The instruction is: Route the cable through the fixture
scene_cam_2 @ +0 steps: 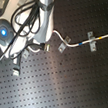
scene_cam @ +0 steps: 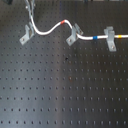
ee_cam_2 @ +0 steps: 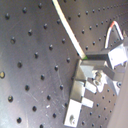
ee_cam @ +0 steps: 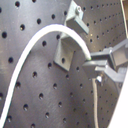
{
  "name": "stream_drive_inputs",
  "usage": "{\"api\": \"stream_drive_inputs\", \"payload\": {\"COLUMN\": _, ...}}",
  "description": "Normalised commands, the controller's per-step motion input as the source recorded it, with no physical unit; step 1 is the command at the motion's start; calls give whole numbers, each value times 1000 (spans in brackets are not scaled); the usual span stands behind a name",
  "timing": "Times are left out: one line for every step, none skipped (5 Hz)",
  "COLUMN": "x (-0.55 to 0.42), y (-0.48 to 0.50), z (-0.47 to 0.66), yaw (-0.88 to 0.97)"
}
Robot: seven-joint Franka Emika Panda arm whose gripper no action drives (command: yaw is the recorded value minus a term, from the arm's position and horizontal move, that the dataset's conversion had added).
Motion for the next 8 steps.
{"api": "stream_drive_inputs", "payload": {"x": -5, "y": -1, "z": 64, "yaw": 0}}
{"api": "stream_drive_inputs", "payload": {"x": -91, "y": 88, "z": 122, "yaw": 194}}
{"api": "stream_drive_inputs", "payload": {"x": -25, "y": 71, "z": 118, "yaw": 366}}
{"api": "stream_drive_inputs", "payload": {"x": -78, "y": 160, "z": 129, "yaw": 480}}
{"api": "stream_drive_inputs", "payload": {"x": -39, "y": 206, "z": 139, "yaw": 503}}
{"api": "stream_drive_inputs", "payload": {"x": 59, "y": 226, "z": 205, "yaw": 457}}
{"api": "stream_drive_inputs", "payload": {"x": 71, "y": 0, "z": 209, "yaw": 0}}
{"api": "stream_drive_inputs", "payload": {"x": 1, "y": -10, "z": 174, "yaw": 0}}
